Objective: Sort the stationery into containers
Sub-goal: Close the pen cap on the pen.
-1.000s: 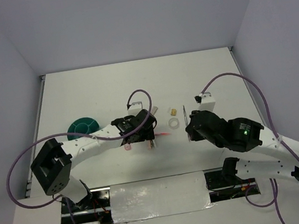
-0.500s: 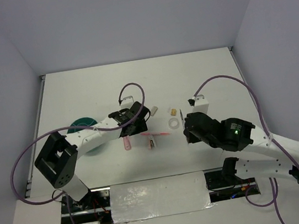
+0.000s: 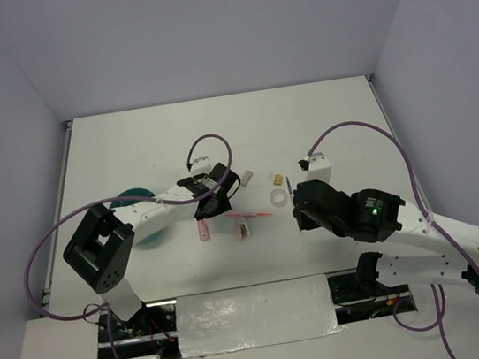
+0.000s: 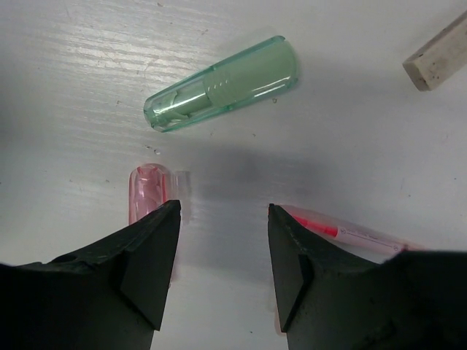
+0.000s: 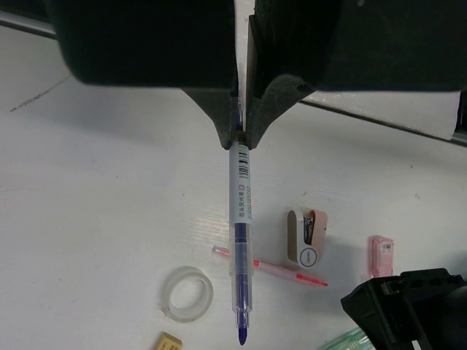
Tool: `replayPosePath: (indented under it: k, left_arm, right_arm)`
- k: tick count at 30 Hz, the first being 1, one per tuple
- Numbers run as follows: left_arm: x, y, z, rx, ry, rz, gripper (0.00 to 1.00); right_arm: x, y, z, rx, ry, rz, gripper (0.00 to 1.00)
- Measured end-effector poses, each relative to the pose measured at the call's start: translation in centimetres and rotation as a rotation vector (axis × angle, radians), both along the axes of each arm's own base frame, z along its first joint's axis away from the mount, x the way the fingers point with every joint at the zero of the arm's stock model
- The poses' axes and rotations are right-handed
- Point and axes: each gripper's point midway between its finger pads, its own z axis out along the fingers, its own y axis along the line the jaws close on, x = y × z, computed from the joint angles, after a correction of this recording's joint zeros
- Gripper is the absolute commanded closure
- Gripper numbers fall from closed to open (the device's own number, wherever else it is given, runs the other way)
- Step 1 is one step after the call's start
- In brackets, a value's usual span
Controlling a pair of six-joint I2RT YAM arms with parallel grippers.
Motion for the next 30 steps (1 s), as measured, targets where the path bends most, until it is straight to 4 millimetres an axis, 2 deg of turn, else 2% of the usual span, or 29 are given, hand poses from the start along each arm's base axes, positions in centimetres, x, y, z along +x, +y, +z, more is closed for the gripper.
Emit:
replayPosePath:
  k: [6,30]
  left_arm:
    - [0.3,0.4,-0.1,0.003,-0.010,0.036,0.46]
    - [0.0,1.9,-3.1,0.043,0.033,0.063,0.48]
  right_arm:
    - [0.0,0.0,0.0,-0.001,-0.002,0.002,1.00]
    - [0.1,0.2,-0.7,-0.043,0.012,0.017,1.00]
